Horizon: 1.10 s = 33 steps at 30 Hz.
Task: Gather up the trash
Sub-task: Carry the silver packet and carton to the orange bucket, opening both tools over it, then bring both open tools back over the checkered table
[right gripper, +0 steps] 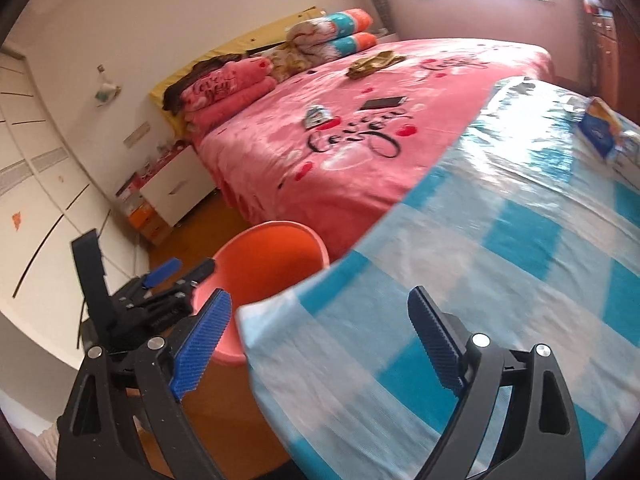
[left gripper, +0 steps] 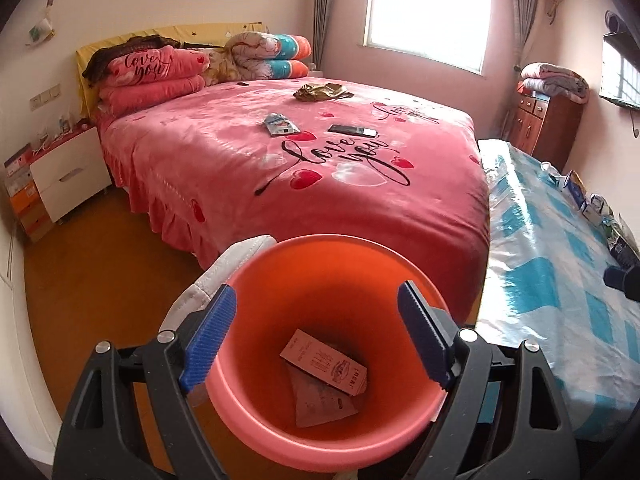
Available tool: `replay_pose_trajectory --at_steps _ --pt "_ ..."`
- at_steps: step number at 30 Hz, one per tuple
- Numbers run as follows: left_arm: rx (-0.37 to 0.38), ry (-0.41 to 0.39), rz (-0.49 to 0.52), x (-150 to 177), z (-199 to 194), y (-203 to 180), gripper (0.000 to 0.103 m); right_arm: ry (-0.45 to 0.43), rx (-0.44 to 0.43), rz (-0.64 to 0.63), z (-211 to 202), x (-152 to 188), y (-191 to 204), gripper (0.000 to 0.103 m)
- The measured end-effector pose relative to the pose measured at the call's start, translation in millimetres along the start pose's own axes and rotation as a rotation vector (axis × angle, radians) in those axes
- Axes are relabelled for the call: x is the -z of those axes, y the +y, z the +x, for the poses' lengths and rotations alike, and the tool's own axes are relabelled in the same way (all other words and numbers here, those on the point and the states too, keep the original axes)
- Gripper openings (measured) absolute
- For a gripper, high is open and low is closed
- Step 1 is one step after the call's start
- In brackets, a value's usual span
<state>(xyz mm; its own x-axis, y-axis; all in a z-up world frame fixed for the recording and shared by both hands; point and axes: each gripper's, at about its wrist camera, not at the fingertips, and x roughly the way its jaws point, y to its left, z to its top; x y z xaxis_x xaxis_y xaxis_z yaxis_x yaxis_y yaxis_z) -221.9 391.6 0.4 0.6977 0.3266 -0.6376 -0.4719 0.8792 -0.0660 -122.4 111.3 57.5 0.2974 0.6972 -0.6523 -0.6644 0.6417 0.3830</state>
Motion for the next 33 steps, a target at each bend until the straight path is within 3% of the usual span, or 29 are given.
replay_pose_trajectory --at_steps 21,33 --pt "0.209 -0.026 0.116 -12.9 -56.4 -83.7 0.084 -0.201 0.237 0.067 -123.8 37.0 -54.9 0.092" --pt "0.283 -0.018 0.212 -19.1 -78.5 -144.9 0.084 -0.204 0.292 0.178 -157.4 51.5 -111.5 0.093"
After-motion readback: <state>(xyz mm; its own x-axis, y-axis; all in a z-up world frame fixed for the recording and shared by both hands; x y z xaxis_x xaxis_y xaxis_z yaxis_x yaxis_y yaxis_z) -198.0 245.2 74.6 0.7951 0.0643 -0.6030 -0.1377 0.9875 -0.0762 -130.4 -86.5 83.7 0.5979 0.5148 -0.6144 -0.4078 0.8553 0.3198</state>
